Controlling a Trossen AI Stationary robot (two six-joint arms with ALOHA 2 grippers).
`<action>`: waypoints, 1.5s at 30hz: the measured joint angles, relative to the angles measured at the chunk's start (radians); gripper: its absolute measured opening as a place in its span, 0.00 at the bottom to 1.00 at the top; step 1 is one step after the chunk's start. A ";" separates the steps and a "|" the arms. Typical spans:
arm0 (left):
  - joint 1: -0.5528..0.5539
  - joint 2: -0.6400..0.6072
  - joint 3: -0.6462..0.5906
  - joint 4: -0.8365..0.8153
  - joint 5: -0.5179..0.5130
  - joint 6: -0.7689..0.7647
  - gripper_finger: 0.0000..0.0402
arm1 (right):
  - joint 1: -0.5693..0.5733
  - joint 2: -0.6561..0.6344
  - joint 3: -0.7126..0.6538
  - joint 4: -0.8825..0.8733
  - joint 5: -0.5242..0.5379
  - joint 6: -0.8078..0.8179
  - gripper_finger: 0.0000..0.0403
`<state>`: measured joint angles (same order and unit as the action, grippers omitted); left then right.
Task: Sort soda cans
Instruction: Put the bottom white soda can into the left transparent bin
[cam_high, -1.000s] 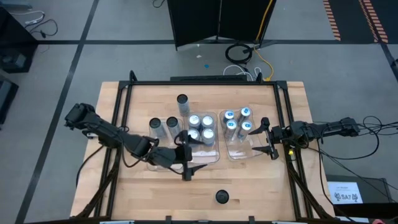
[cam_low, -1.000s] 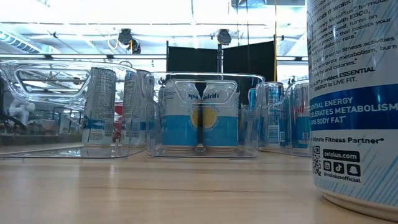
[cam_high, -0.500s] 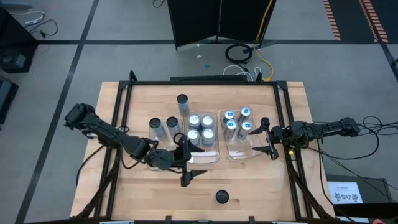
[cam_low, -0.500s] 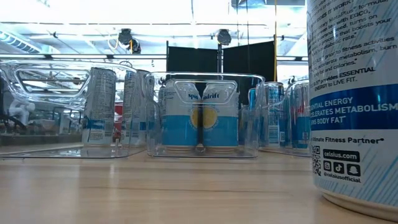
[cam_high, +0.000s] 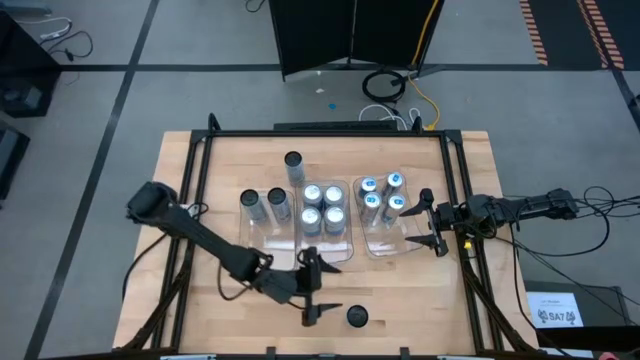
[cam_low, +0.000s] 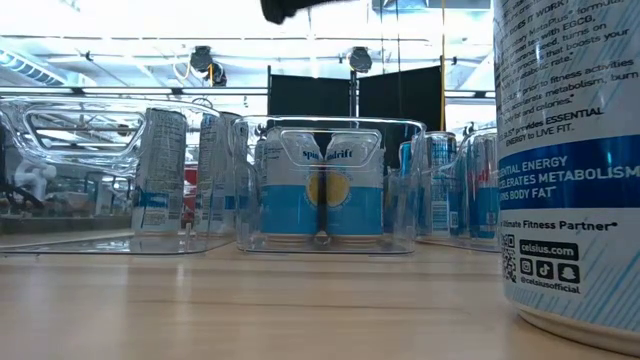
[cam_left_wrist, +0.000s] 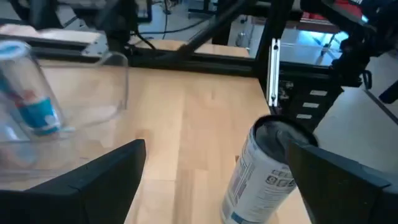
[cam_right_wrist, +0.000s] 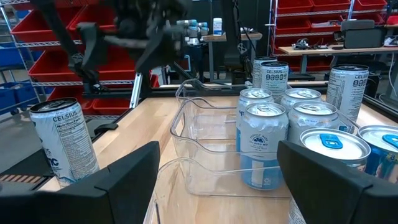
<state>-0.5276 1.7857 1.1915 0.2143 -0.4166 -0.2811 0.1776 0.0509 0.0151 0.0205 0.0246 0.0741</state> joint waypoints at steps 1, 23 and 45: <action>-0.001 0.022 0.000 0.023 0.000 0.000 0.98 | 0.000 0.000 0.000 0.001 0.000 0.000 0.79; -0.050 0.210 0.001 0.275 0.039 -0.002 0.98 | 0.000 0.000 0.000 0.003 0.001 0.000 0.79; -0.064 0.210 0.001 0.305 0.038 -0.028 0.98 | 0.000 0.000 0.000 0.005 0.000 0.000 0.79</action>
<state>-0.5917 1.9953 1.1927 0.5195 -0.3781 -0.3088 0.1776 0.0506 0.0151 0.0251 0.0250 0.0741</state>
